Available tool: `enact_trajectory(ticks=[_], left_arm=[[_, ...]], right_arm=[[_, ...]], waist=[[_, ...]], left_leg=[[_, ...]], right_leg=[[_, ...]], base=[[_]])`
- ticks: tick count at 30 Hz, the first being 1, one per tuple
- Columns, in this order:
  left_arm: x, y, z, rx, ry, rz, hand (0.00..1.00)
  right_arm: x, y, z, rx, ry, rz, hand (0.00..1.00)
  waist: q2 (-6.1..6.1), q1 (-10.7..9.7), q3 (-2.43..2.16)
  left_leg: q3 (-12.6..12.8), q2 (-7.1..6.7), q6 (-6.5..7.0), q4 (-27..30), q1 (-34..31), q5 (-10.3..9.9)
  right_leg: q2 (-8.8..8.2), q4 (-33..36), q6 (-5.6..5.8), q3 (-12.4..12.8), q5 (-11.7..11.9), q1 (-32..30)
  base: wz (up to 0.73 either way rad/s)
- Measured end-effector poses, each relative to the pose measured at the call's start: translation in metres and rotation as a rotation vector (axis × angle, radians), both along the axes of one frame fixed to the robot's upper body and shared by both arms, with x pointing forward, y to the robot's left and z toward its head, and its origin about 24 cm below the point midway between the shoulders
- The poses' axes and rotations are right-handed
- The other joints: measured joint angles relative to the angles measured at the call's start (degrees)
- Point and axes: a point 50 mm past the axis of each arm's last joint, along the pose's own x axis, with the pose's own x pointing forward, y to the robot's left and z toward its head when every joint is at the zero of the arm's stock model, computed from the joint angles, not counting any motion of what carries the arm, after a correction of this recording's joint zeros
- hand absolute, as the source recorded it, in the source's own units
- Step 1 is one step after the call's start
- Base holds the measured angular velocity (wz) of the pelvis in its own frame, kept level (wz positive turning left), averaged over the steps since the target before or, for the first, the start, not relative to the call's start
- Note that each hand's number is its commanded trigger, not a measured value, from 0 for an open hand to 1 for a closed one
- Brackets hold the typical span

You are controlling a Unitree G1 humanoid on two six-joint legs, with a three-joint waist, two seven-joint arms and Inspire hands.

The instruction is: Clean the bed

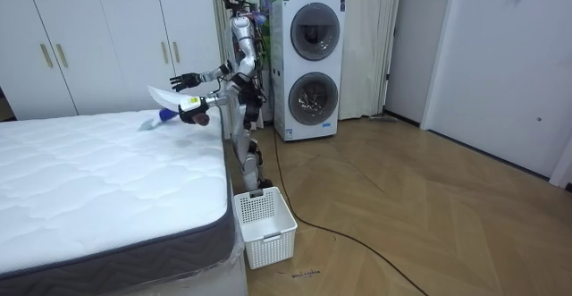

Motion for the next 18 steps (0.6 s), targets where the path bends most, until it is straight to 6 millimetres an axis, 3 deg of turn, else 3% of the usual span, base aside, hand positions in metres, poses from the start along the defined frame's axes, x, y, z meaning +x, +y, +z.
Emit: enact_trajectory(ticks=[8, 12, 18], left_arm=[[0.003, 0.003, 0.006, -0.029, -0.041, 0.028, 1.00], [0.004, 0.002, 0.006, -0.039, -0.048, 0.038, 1.00], [-0.013, 0.006, -0.003, -0.050, -0.007, 0.079, 1.00]], right_arm=[[0.004, 0.007, 0.016, 0.000, -0.092, 0.025, 0.00], [0.005, 0.008, 0.020, 0.001, -0.113, 0.029, 0.00], [0.009, 0.015, 0.030, 0.009, -0.165, 0.064, 0.00]], waist=[[0.80, 1.4, -0.19], [0.94, 2.8, -0.18], [1.03, 5.3, -0.10]], left_leg=[[-1.3, 0.37, -0.82, 0.3, 1.5, -0.5], [-1.5, 0.57, -1.13, 0.2, 1.6, -0.4], [-1.8, 0.59, -1.29, 0.0, 1.6, -0.4]], right_leg=[[1.14, -2.7, -0.12, -1.2, 0.4, 3.7], [1.44, -2.7, -0.12, -0.7, 0.4, 3.9], [1.53, -3.1, -0.20, -0.7, 0.3, 4.0]], base=[[0.07], [0.01], [0.01]])
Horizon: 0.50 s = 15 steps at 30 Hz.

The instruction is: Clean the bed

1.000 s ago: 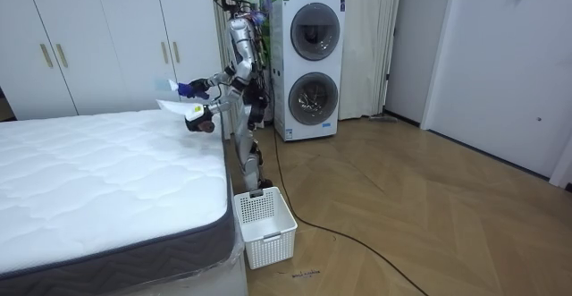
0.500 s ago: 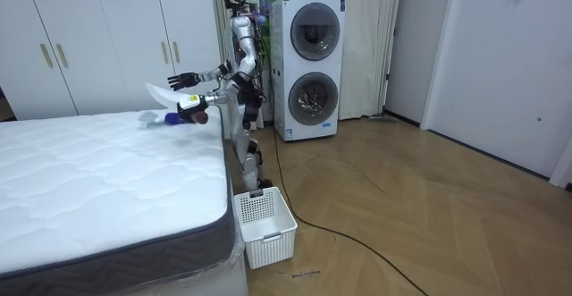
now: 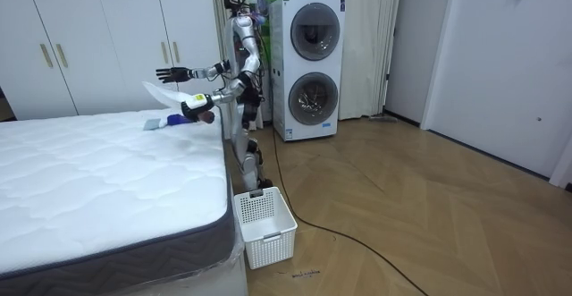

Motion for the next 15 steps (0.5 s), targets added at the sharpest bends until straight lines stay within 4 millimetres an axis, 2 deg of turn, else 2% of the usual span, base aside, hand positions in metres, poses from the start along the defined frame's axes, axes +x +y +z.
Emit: enact_trajectory(ticks=[2, 6, 9, 10, 11, 12, 13, 15], left_arm=[[-0.0018, 0.0010, -0.0009, 0.001, 0.006, 0.008, 1.00], [-0.0036, 0.0011, -0.0018, -0.014, 0.001, 0.040, 1.00], [-0.0043, 0.0009, -0.0019, -0.014, -0.005, 0.045, 1.00], [-0.0046, 0.0006, -0.0021, -0.015, -0.005, 0.045, 1.00], [-0.0045, 0.0004, -0.0021, -0.015, -0.005, 0.045, 1.00], [-0.0031, 0.0002, -0.0015, -0.017, -0.008, 0.046, 1.00], [-0.0001, -0.0009, -0.0002, -0.019, -0.017, 0.042, 1.00], [0.0029, -0.0008, 0.0015, -0.018, -0.026, 0.042, 1.00]], right_arm=[[0.0002, 0.0003, 0.0004, 0.000, -0.002, 0.004, 0.00], [0.0013, 0.0058, -0.0006, 0.002, 0.002, 0.032, 0.00], [0.0018, 0.0053, -0.0006, 0.003, 0.002, 0.025, 0.00], [0.0008, 0.0038, -0.0036, 0.001, 0.016, 0.016, 0.00], [0.0004, 0.0031, -0.0048, 0.000, 0.022, 0.011, 0.00], [-0.0003, 0.0017, -0.0057, 0.000, 0.025, -0.001, 0.00], [-0.0012, -0.0003, -0.0058, -0.002, 0.026, -0.013, 0.00], [-0.0008, 0.0000, -0.0054, -0.001, 0.024, -0.008, 0.00]], waist=[[-0.12, 0.5, 0.08], [-0.45, 2.1, 0.72], [-0.71, 1.7, 0.88], [-0.76, 1.3, 0.90], [-0.76, 0.9, 0.90], [-0.78, -0.8, 0.91], [-0.81, -1.9, 0.91], [-1.04, -2.5, 0.89]], left_leg=[[-0.4, -0.03, -0.04, 0.1, -0.1, 0.0], [-1.7, -0.12, -0.19, 0.3, -1.3, 0.1], [-3.3, -0.22, -0.17, 2.0, -4.7, 0.3], [-3.0, -0.24, 0.03, 2.5, -5.9, 0.5], [-2.2, -0.19, 0.25, 2.7, -6.4, 0.6], [2.5, 0.27, 1.21, 3.2, -7.6, 1.1], [10.4, 1.40, 2.90, 3.4, -8.1, 1.7], [16.3, 2.08, 3.86, 3.1, -8.6, 1.9]], right_leg=[[0.16, -0.4, -0.02, -0.2, 0.0, 0.1], [0.24, -0.3, -0.26, -1.6, -0.2, 0.3], [0.17, -0.1, -0.54, -5.9, -0.5, -0.8], [-0.22, 0.7, -0.46, -8.6, -1.0, -0.8], [-0.46, 1.0, -0.32, -10.2, -1.3, -0.7], [-1.58, 1.9, -0.20, -14.1, -2.4, -0.1], [-2.25, 3.2, 0.06, -17.5, -3.7, 0.2], [-2.64, 4.9, 0.03, -19.3, -5.2, 0.1]], base=[[0.13], [0.18], [0.53], [0.82], [1.21], [1.56], [1.66], [1.30]])
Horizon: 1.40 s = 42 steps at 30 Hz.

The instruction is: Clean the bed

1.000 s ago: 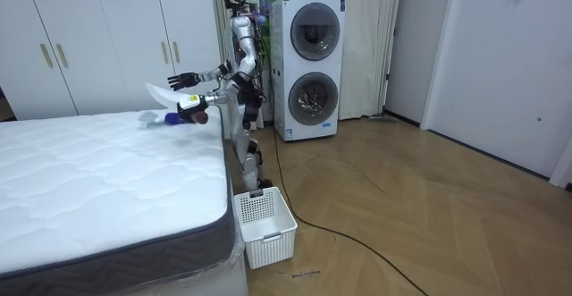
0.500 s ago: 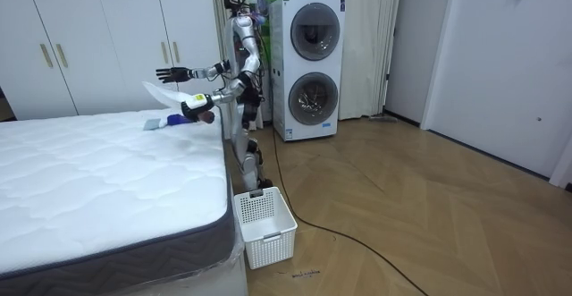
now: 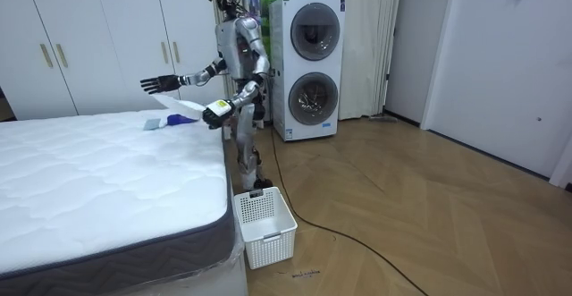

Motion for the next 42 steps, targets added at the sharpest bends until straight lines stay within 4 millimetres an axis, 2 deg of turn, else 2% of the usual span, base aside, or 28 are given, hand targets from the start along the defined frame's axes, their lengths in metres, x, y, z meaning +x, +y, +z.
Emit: enact_trajectory(ticks=[2, 3, 4, 5, 6, 8, 9, 10, 11, 12, 13, 14, 17, 18, 20, 21, 22, 24, 26, 28, 30, 31, 34, 37, 38, 40, 41, 42], left_arm=[[-0.004, 0.000, -0.002, 0.000, 0.013, 0.006, 1.00], [-0.007, 0.001, -0.004, 0.000, 0.021, 0.009, 1.00], [-0.012, 0.004, -0.006, 0.006, 0.037, 0.017, 1.00], [-0.014, 0.006, -0.006, 0.010, 0.043, 0.023, 1.00], [-0.015, 0.006, -0.006, 0.012, 0.045, 0.025, 1.00], [-0.011, 0.002, -0.006, 0.003, 0.036, 0.010, 1.00], [-0.008, -0.001, -0.004, 0.002, 0.022, -0.001, 1.00], [-0.007, -0.001, -0.003, 0.003, 0.021, -0.004, 1.00], [-0.007, -0.001, -0.003, 0.005, 0.021, -0.004, 1.00], [-0.008, 0.001, -0.003, 0.006, 0.022, 0.003, 1.00], [-0.008, 0.001, -0.004, -0.001, 0.022, 0.009, 1.00], [-0.008, 0.000, -0.003, -0.003, 0.020, 0.006, 1.00], [-0.007, -0.004, -0.003, -0.016, 0.016, -0.014, 1.00], [-0.008, -0.005, -0.004, -0.019, 0.021, -0.016, 1.00], [-0.008, -0.005, -0.004, -0.022, 0.026, -0.025, 1.00], [-0.007, -0.006, -0.003, -0.023, 0.024, -0.028, 1.00], [-0.005, -0.006, 0.000, -0.023, 0.010, -0.031, 1.00], [-0.006, -0.005, -0.001, -0.021, 0.014, -0.028, 1.00], [-0.006, -0.008, -0.002, -0.027, 0.015, -0.040, 1.00], [-0.006, -0.008, -0.001, -0.025, 0.013, -0.040, 1.00], [-0.006, -0.006, -0.001, -0.022, 0.011, -0.029, 1.00], [-0.005, -0.005, -0.001, -0.024, 0.009, -0.025, 1.00], [-0.006, -0.006, -0.001, -0.031, 0.011, -0.024, 1.00], [-0.007, -0.004, -0.001, -0.033, 0.014, -0.014, 1.00], [-0.006, -0.004, -0.001, -0.032, 0.013, -0.013, 1.00], [-0.005, -0.005, -0.001, -0.033, 0.013, -0.015, 1.00], [-0.005, -0.005, -0.001, -0.038, 0.012, -0.013, 1.00], [-0.005, -0.005, -0.001, -0.050, 0.010, -0.005, 1.00]], right_arm=[[0.001, 0.001, 0.002, -0.002, -0.017, 0.011, 0.00], [0.001, 0.000, 0.004, -0.006, -0.034, 0.011, 0.00], [0.000, 0.001, 0.003, -0.007, -0.031, 0.013, 0.00], [0.000, 0.001, 0.003, -0.006, -0.030, 0.015, 0.00], [0.000, -0.001, 0.005, -0.010, -0.036, 0.008, 0.00], [-0.005, -0.009, 0.004, -0.005, -0.036, -0.043, 0.00], [-0.007, -0.015, 0.004, -0.005, -0.040, -0.081, 0.00], [-0.008, -0.015, 0.004, -0.003, -0.041, -0.091, 0.00], [-0.006, -0.014, 0.005, -0.001, -0.047, -0.088, 0.00], [-0.005, -0.011, 0.006, -0.007, -0.051, -0.070, 0.00], [-0.005, -0.009, 0.007, -0.037, -0.052, -0.062, 0.00], [-0.006, -0.010, 0.006, -0.044, -0.050, -0.069, 0.00], [-0.012, -0.014, 0.000, -0.040, -0.028, -0.110, 0.00], [-0.013, -0.013, -0.001, -0.040, -0.024, -0.105, 0.00], [-0.012, -0.010, 0.001, -0.029, -0.037, -0.103, 0.00], [-0.011, -0.007, 0.003, -0.020, -0.050, -0.098, 0.00], [-0.010, -0.004, 0.007, -0.024, -0.070, -0.086, 0.00], [-0.009, 0.002, 0.006, -0.050, -0.068, -0.066, 0.00], [-0.009, 0.003, 0.007, -0.074, -0.073, -0.064, 0.00], [-0.008, 0.004, 0.008, -0.073, -0.074, -0.056, 0.00], [-0.008, 0.005, 0.006, -0.074, -0.067, -0.048, 0.00], [-0.008, 0.005, 0.006, -0.077, -0.067, -0.047, 0.00], [-0.008, 0.004, 0.006, -0.077, -0.066, -0.048, 0.00], [-0.009, 0.006, 0.004, -0.092, -0.055, -0.036, 0.00], [-0.009, 0.007, 0.004, -0.096, -0.054, -0.034, 0.00], [-0.009, 0.008, 0.003, -0.097, -0.050, -0.042, 0.00], [-0.009, 0.008, 0.003, -0.097, -0.048, -0.047, 0.00], [-0.009, 0.008, 0.003, -0.096, -0.050, -0.053, 0.00]], waist=[[-0.49, 0.1, -0.25], [-1.05, -0.2, -0.06], [-1.13, -0.1, -0.02], [-0.91, -0.2, -0.10], [0.07, -0.5, -0.10], [-0.17, -2.3, -0.32], [-0.55, -2.9, -0.25], [-0.64, -2.9, -0.27], [-0.43, -1.1, -0.15], [-0.19, 0.5, -0.10], [0.89, 0.8, -0.14], [1.09, 0.5, -0.10], [1.30, -0.8, -0.15], [1.14, -0.7, -0.03], [0.96, -0.5, -0.09], [1.56, 0.3, -0.70], [1.43, 1.1, -0.34], [0.59, 0.8, -0.28], [0.80, 0.7, -0.29], [1.50, 1.5, -0.27], [1.62, 1.5, -0.25], [1.70, 1.3, -0.28], [1.99, 1.0, -0.27], [2.23, -0.6, -0.18], [2.11, -1.0, -0.11], [1.48, -3.6, -0.09], [1.27, -4.0, -0.08], [0.58, -4.2, -0.07]], left_leg=[[-2.0, -2.09, -1.88, -1.3, -0.1, 0.8], [-1.1, -2.37, -5.99, -0.1, -0.1, 0.4], [2.4, 1.77, -4.36, 6.6, 1.0, -2.7], [3.1, 4.41, -4.44, 9.2, 1.9, -4.5], [3.0, 7.19, -5.63, 11.2, 2.2, -6.4], [1.8, 5.08, -3.96, 8.8, 3.2, -6.6], [-0.3, 3.35, -3.20, 6.4, 4.1, -6.2], [-1.4, 2.87, -3.06, 5.8, 4.3, -5.8], [-3.9, 2.86, -3.58, 5.7, 4.1, -5.4], [-6.7, 2.80, -4.25, 5.6, 3.7, -5.0], [-8.7, 2.76, -4.89, 5.7, 2.7, -4.6], [-8.7, 2.28, -4.96, 5.3, 2.6, -4.0], [-4.4, 2.19, -3.52, 2.9, 4.2, -2.3], [-3.8, 2.10, -3.70, 3.2, 4.5, -2.6], [-3.0, 3.27, -4.37, 8.3, 4.1, -5.7], [-3.2, 4.44, -4.55, 11.1, 4.6, -8.7], [-3.4, 3.80, -3.07, 10.7, 4.3, -10.0], [-5.2, 1.58, -1.85, 10.3, 4.1, -10.1], [-6.1, -0.19, -0.50, 10.1, 3.8, -10.3], [-6.6, -1.83, 0.97, 10.0, 3.3, -10.5], [-7.3, -3.08, 1.93, 10.0, 3.0, -10.5], [-8.4, -3.97, 2.50, 9.9, 2.8, -10.3], [-11.3, -5.32, 3.35, 9.4, 2.7, -9.9], [-23.2, -9.06, 2.94, 5.5, 3.7, -6.0], [-25.3, -9.66, 2.51, 4.3, 4.1, -5.2], [-32.7, -11.24, -2.21, -0.2, 5.9, -2.2], [-34.1, -11.36, -3.62, -1.7, 6.4, -1.3], [-35.7, -11.43, -6.06, -4.6, 7.4, 0.3]], right_leg=[[-1.02, -0.2, 0.16, -1.8, -1.4, 0.2], [-2.85, -0.3, 0.61, -6.2, -1.3, 1.4], [-3.43, -0.2, 1.26, -10.8, -0.9, 3.5], [-3.29, -0.1, 1.51, -12.0, -1.1, 4.7], [-3.25, 2.1, 2.52, -13.4, -1.9, 6.2], [-4.68, 6.9, 2.67, -12.7, -2.2, 6.1], [-5.97, 11.0, 2.55, -9.9, -2.3, 4.5], [-6.77, 12.8, 2.11, -7.5, -3.2, 3.0], [-6.52, 13.1, 1.11, -2.6, -4.0, -0.8], [-5.57, 9.3, 0.18, -0.6, -3.3, -3.5], [-4.31, 7.4, -0.53, -0.8, -1.0, -3.3], [-4.49, 7.3, -0.74, -2.0, -0.4, -3.0], [-6.22, 7.6, -0.73, -7.5, -0.5, -1.1], [-7.10, 8.0, -0.47, -9.6, -0.9, -0.5], [-8.76, 9.7, 0.61, -12.5, -2.4, 0.0], [-10.21, 11.7, 1.07, -14.0, -2.7, 0.1], [-11.76, 14.0, 0.89, -15.0, -2.6, 0.7], [-13.53, 17.1, 1.05, -13.5, -2.3, 0.0], [-15.47, 20.5, 0.26, -10.1, -1.6, -1.9], [-17.50, 24.0, 0.29, -6.1, -0.3, -4.5], [-18.12, 26.4, 0.22, -2.2, -0.1, -6.3], [-17.99, 28.1, 0.44, 0.8, -0.1, -7.2], [-15.92, 29.1, 1.32, 5.1, -1.2, -8.5], [-8.58, 22.9, 0.92, 10.8, -2.0, -9.5], [-7.19, 20.8, 0.91, 12.1, -2.0, -9.4], [-2.11, 12.9, 0.21, 16.1, -1.0, -9.0], [-0.70, 11.2, 0.02, 17.2, -0.6, -9.0], [1.71, 7.1, -0.47, 19.0, 0.5, -8.8]], base=[[0.93], [0.61], [0.50], [0.42], [0.68], [1.01], [0.83], [0.38], [-0.30], [-0.32], [-0.04], [0.50], [0.58], [0.46], [0.25], [0.00], [0.00], [0.46], [0.47], [0.20], [0.26], [0.32], [0.35], [0.59], [0.90], [1.16], [1.12], [0.97]])
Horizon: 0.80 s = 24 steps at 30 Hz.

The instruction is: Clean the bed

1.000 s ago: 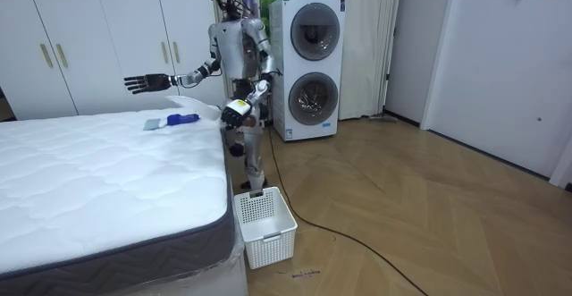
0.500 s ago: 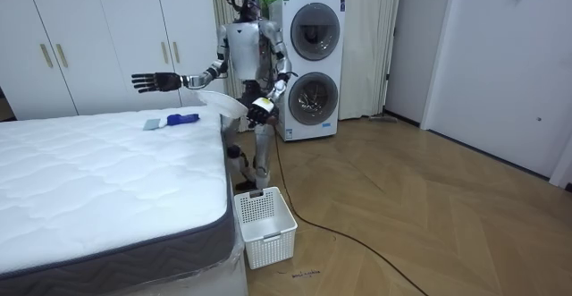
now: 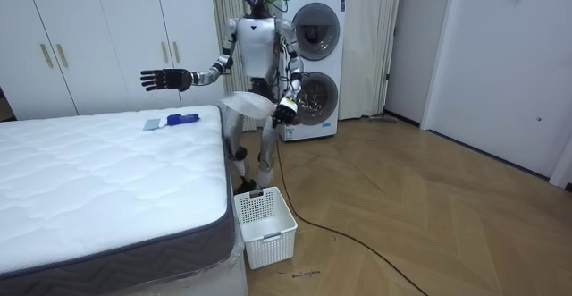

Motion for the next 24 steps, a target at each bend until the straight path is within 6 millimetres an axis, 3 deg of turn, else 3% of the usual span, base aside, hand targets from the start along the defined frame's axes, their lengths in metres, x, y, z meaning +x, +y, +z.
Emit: enact_trajectory(ticks=[1, 2, 3, 4, 5, 6, 7, 8, 9, 12, 15, 18, 21, 24], left_arm=[[0.002, 0.001, 0.001, -0.005, -0.007, 0.006, 1.00], [0.003, 0.002, 0.002, -0.005, -0.008, 0.008, 1.00], [0.005, 0.004, 0.003, 0.004, -0.009, 0.006, 1.00], [0.007, 0.004, 0.003, 0.004, -0.012, 0.005, 1.00], [0.008, 0.004, 0.004, 0.001, -0.012, 0.005, 1.00], [0.008, 0.006, 0.004, 0.000, -0.011, 0.013, 1.00], [0.012, 0.011, 0.008, -0.002, -0.031, 0.020, 1.00], [0.015, 0.012, 0.011, -0.001, -0.042, 0.019, 1.00], [0.022, 0.013, 0.013, 0.006, -0.050, 0.025, 1.00], [0.017, 0.012, 0.008, 0.016, -0.022, 0.045, 1.00], [0.016, 0.015, 0.007, 0.033, -0.006, 0.068, 1.00], [0.015, 0.016, 0.005, 0.034, 0.002, 0.077, 1.00], [0.012, 0.010, -0.002, 0.016, 0.032, 0.086, 1.00], [0.011, 0.004, -0.006, -0.005, 0.045, 0.091, 1.00]], right_arm=[[0.001, 0.000, 0.001, 0.000, -0.008, -0.009, 0.00], [0.001, 0.000, 0.001, 0.001, -0.007, -0.011, 0.00], [0.000, -0.001, -0.001, 0.005, 0.000, -0.013, 0.00], [0.000, -0.001, 0.000, 0.006, 0.000, -0.017, 0.00], [0.000, -0.002, -0.001, 0.006, 0.002, -0.018, 0.00], [0.001, -0.001, -0.003, 0.005, 0.011, -0.013, 0.00], [0.004, 0.001, -0.002, 0.008, 0.007, -0.012, 0.00], [0.005, 0.000, -0.002, 0.006, 0.006, -0.016, 0.00], [0.005, -0.001, -0.003, 0.001, 0.017, -0.014, 0.00], [0.002, 0.004, -0.012, -0.029, 0.066, 0.041, 0.00], [0.000, 0.006, -0.022, -0.030, 0.114, 0.066, 0.00], [-0.002, 0.007, -0.027, -0.027, 0.132, 0.071, 0.00], [-0.003, 0.007, -0.028, -0.038, 0.138, 0.063, 0.00], [-0.005, 0.003, -0.033, -0.043, 0.165, 0.034, 0.00]], waist=[[-0.67, -0.4, 0.15], [-0.69, 0.0, 0.26], [-0.71, 1.0, 0.23], [-0.63, 0.8, 0.31], [-0.84, 0.8, 0.31], [-1.60, 1.3, 0.45], [-3.28, 0.7, 1.35], [-2.76, 0.5, 0.93], [-2.40, 1.1, 1.40], [-2.52, 3.3, 1.19], [-2.47, 4.2, 1.08], [-2.16, 4.7, 0.89], [-1.57, 3.7, 0.51], [-1.54, 2.3, 0.49]], left_leg=[[-0.6, -0.13, 0.89, 0.1, -0.2, 0.5], [-2.0, -0.55, 2.86, 1.0, -0.4, 0.4], [-4.3, -1.19, 3.57, 1.7, -0.7, 0.2], [-5.8, -1.37, 3.00, 1.2, -0.4, 0.6], [-6.0, -1.52, 1.68, 0.3, -0.1, 1.0], [-5.1, -1.66, -3.45, -1.3, 0.6, 1.0], [5.4, 2.09, 1.52, 6.5, -3.0, -3.7], [9.3, 4.18, 1.66, 10.9, -5.1, -8.1], [10.9, 4.62, 4.54, 15.4, -7.3, -10.2], [10.5, 4.24, 3.30, 12.6, -6.9, -9.0], [9.7, 3.44, 4.37, 9.2, -5.3, -7.1], [8.9, 3.44, 5.87, 7.9, -5.1, -6.2], [7.6, 3.22, 5.94, 8.1, -5.8, -6.1], [8.2, 3.25, 6.07, 9.2, -7.3, -6.0]], right_leg=[[1.16, -2.8, 0.05, 0.1, 0.8, 0.6], [1.81, -3.7, 0.26, 0.4, 1.0, 0.5], [3.00, -5.0, -0.45, 1.7, 1.6, 0.8], [3.88, -6.5, -1.02, 2.6, 2.4, 1.0], [4.16, -7.1, -1.11, 2.9, 2.9, 1.0], [3.63, -8.8, -2.21, 3.3, 4.8, 1.7], [1.64, -7.4, -2.39, 2.8, 7.8, 1.9], [1.35, -5.4, 0.71, 3.5, 6.0, 1.7], [1.92, -3.5, 1.46, 4.2, 1.6, 1.0], [1.97, -5.0, 1.37, 4.4, 2.7, 1.0], [2.41, -9.7, 0.89, 4.2, 3.4, 3.5], [2.98, -10.1, 0.40, 4.1, 3.2, 3.8], [3.14, -10.2, -0.24, 1.5, 2.8, 4.1], [2.88, -10.1, -0.38, -1.6, 2.6, 4.3]], base=[[0.86], [0.75], [0.78], [0.81], [0.72], [0.67], [0.71], [0.82], [0.48], [0.11], [0.19], [0.22], [0.37], [0.48]])
